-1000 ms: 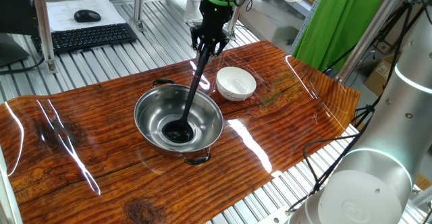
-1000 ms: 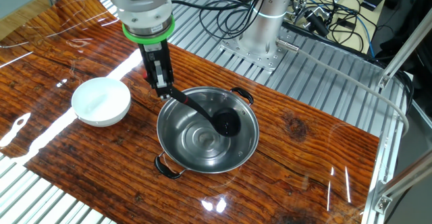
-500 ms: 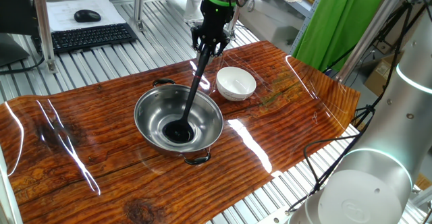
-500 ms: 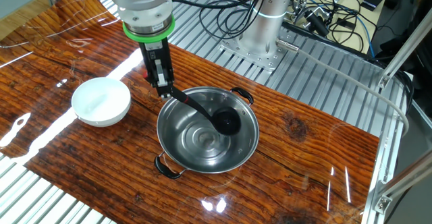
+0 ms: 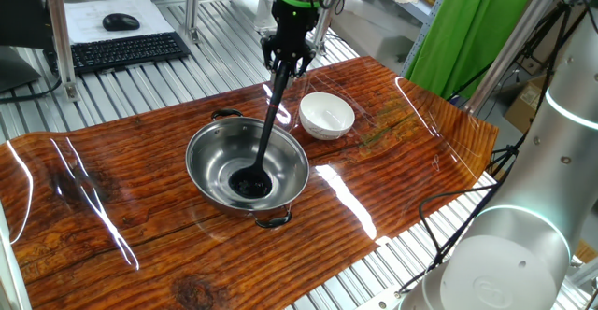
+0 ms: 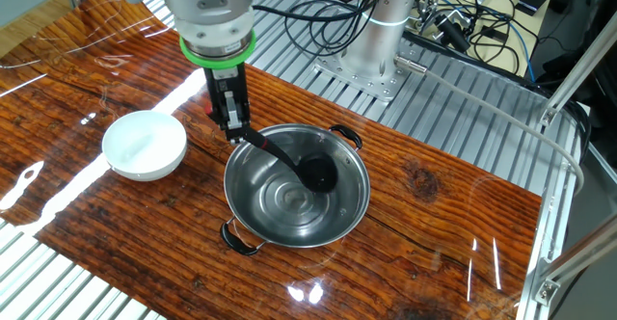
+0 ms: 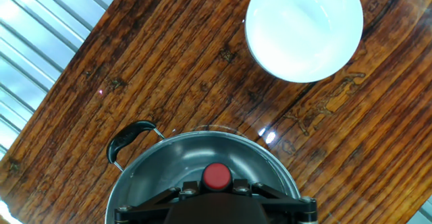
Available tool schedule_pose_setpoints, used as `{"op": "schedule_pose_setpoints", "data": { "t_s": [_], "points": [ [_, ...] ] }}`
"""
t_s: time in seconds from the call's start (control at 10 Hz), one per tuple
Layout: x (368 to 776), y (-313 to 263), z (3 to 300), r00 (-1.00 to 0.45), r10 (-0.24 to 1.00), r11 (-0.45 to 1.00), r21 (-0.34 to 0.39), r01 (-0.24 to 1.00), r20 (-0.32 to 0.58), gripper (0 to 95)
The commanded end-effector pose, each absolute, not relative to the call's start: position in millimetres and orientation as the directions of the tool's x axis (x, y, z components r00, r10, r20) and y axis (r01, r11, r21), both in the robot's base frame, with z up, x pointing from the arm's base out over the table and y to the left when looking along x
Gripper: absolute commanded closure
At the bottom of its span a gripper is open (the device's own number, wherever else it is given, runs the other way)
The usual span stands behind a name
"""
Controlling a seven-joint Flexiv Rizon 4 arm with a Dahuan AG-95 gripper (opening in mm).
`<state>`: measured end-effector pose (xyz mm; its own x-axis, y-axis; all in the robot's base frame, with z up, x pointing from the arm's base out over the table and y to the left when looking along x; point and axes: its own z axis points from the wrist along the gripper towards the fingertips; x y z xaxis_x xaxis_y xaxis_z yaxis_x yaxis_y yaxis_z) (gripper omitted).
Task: Scoop water with a large spoon from one bowl to another
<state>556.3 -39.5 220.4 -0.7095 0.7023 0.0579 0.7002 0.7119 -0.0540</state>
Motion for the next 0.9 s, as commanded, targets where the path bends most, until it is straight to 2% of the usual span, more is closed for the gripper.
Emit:
{"op": "schedule_pose_setpoints", "data": {
  "t_s": [0.1, 0.9],
  "points": [
    [558.2, -39.6, 220.3, -0.719, 0.691, 0.723, -0.055, 0.689, 0.079, 95.0],
    [558.3, -39.9, 221.2, -0.734, 0.67, 0.741, -0.041, 0.67, 0.107, 95.0]
  ]
}}
